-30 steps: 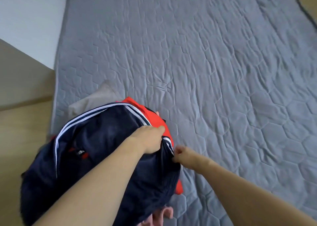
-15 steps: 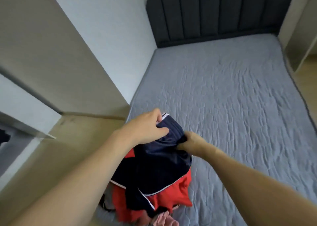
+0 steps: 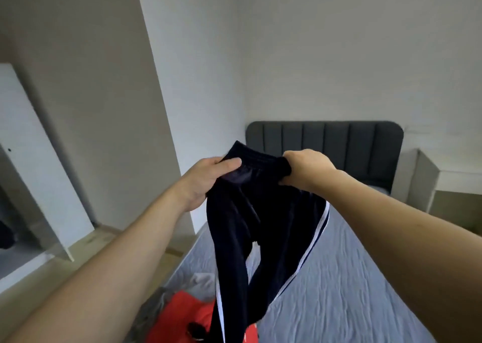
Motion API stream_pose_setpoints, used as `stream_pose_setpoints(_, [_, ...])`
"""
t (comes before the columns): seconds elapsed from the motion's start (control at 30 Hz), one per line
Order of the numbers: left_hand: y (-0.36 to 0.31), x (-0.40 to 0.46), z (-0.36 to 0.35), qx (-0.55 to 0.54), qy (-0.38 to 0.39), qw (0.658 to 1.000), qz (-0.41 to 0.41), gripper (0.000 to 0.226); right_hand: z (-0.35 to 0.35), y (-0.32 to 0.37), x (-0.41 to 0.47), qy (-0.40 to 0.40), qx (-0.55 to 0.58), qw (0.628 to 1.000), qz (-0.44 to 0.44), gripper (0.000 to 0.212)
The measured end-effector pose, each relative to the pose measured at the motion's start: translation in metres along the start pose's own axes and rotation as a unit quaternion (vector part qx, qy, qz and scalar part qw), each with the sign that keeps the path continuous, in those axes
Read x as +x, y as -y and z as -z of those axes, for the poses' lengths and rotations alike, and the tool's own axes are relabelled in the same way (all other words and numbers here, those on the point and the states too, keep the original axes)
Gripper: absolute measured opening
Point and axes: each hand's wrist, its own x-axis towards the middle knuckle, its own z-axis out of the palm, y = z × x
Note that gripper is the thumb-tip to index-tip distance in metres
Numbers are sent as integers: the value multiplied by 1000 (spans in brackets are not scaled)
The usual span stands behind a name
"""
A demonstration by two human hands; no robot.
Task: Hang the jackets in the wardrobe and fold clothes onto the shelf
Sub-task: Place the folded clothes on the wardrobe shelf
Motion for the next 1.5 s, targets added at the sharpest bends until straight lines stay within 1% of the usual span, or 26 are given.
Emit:
stream_pose_setpoints(0.07, [-40, -10, -36, -36, -49, 997, -56, 14, 24, -23, -16, 9, -54, 998, -13, 31])
stream_pose_setpoints(0.13, [-71, -20, -74, -55, -87, 989, -105, 13, 46, -51, -37, 68, -102, 991, -53, 25])
stream_pose_setpoints(0.17, [-83, -25, -90, -73, -97, 985, -126, 12, 56, -66, -49, 96, -93, 988, -78, 16])
stream_pose_setpoints(0.2, [-93, -30, -103, -97, -101, 980, -144, 12, 66, -80, -61, 117, -41, 987, -100, 7])
stream_pose_setpoints(0.27, [-111, -41, -119, -159, -104, 969, -160, 18, 94, -103, -77, 123, 166, 968, -140, 13])
stream_pose_setpoints(0.33, [-128, -49, -128, -199, -122, 959, -159, 39, 127, -116, -86, 99, 335, 922, -168, 15])
stream_pose_setpoints(0.37, [-135, -51, -130, -211, -134, 954, -165, 43, 143, -120, -89, 82, 387, 901, -178, 11])
stream_pose_setpoints(0.4, [-142, -51, -132, -216, -147, 948, -179, 41, 157, -122, -91, 66, 429, 882, -182, 7])
stream_pose_setpoints(0.47, [-153, -46, -135, -202, -184, 939, -210, 35, 177, -127, -88, 34, 524, 834, -170, 12])
stream_pose_setpoints(0.57, [-149, -21, -139, -97, -288, 932, -196, 38, 184, -138, -77, 3, 684, 718, -133, 9])
stream_pose_setpoints(0.63, [-127, 6, -141, 15, -346, 926, -152, 39, 168, -152, -69, -12, 733, 664, -146, 11])
stream_pose_setpoints(0.67, [-109, 21, -142, 78, -359, 922, -124, 41, 154, -160, -65, -23, 738, 653, -170, 12])
stream_pose_setpoints(0.7, [-88, 37, -142, 136, -364, 917, -93, 42, 133, -170, -59, -44, 720, 663, -200, 12])
stream_pose_setpoints(0.73, [-65, 54, -142, 186, -365, 910, -64, 43, 107, -182, -51, -70, 677, 696, -227, 13])
stream_pose_setpoints(0.8, [-10, 89, -148, 271, -357, 894, -15, 43, 43, -208, -36, -94, 494, 826, -255, 13])
stream_pose_setpoints(0.83, [22, 108, -153, 305, -345, 887, 8, 44, 8, -220, -32, -77, 394, 878, -261, 16])
stream_pose_setpoints(0.87, [57, 128, -159, 330, -330, 884, 30, 45, -28, -230, -30, -52, 323, 906, -270, 21])
stream_pose_setpoints(0.9, [94, 149, -167, 348, -311, 883, 48, 47, -67, -243, -29, -30, 286, 915, -283, 24])
stream_pose_setpoints(0.97, [177, 186, -188, 379, -271, 881, 87, 47, -152, -269, -28, 1, 251, 915, -315, 27])
stream_pose_setpoints(1.07, [309, 232, -225, 386, -218, 885, 139, 41, -284, -305, -32, 47, 234, 907, -347, 15])
stream_pose_setpoints(1.13, [387, 263, -245, 358, -210, 896, 159, 36, -361, -331, -36, 58, 240, 897, -367, 12])
stream_pose_setpoints(1.2, [447, 303, -259, 322, -229, 905, 155, 34, -424, -362, -29, 27, 236, 896, -375, 17])
stream_pose_setpoints(1.27, [497, 346, -271, 299, -255, 909, 136, 32, -480, -390, -15, -35, 191, 903, -383, 25])
stream_pose_setpoints(1.37, [593, 387, -290, 343, -260, 890, 153, 39, -572, -411, -18, -102, 133, 901, -401, 51])
stream_pose_setpoints(1.43, [678, 378, -311, 392, -186, 880, 193, 48, -648, -411, -49, -57, 114, 925, -358, 56])
stream_pose_setpoints(1.5, [764, 344, -336, 448, -70, 865, 216, 55, -727, -408, -99, 75, 78, 953, -283, 59])
